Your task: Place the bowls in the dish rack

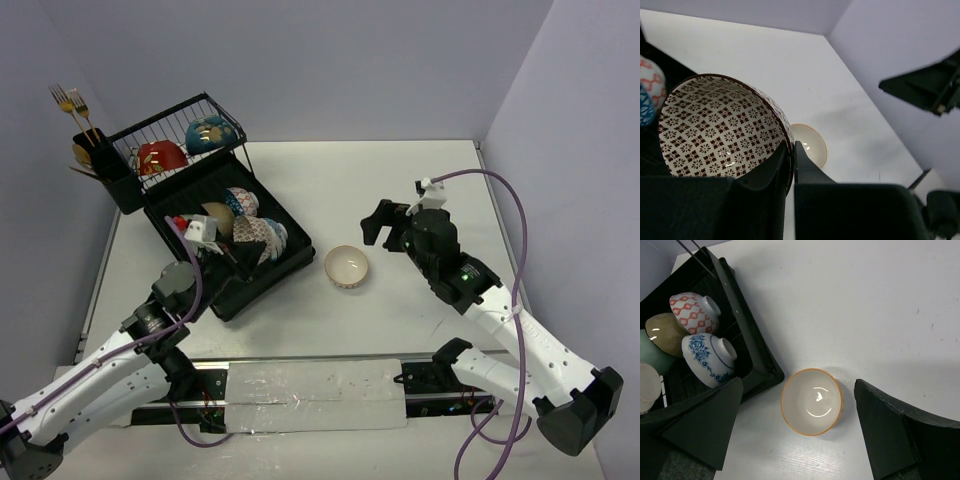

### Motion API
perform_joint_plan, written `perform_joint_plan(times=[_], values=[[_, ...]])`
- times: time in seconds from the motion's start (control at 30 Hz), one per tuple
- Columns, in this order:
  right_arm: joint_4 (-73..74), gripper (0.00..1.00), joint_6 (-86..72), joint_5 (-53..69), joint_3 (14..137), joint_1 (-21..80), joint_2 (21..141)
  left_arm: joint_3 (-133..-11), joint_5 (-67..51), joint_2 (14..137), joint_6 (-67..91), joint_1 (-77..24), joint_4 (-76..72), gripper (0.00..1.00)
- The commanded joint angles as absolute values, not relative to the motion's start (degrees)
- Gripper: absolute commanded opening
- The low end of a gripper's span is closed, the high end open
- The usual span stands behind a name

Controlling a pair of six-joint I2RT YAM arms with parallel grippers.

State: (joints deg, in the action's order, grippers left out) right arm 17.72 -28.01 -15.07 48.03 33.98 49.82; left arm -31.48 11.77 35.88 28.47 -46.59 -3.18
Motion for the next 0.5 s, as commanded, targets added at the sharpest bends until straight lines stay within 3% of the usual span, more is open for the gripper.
perform_joint_plan(times=[0.0,0.47], values=[[13.4,1.0,-28.0,-14.7,46.8,33.9,49.5,-30.2,21.3,32.5,39.2,-45.0,-8.8,0.0],[12.3,1.0,-26.4,-12.5,44.9,33.8,49.7,-21.5,20.7,33.8,52.9,-36.7,-18.3,0.0]])
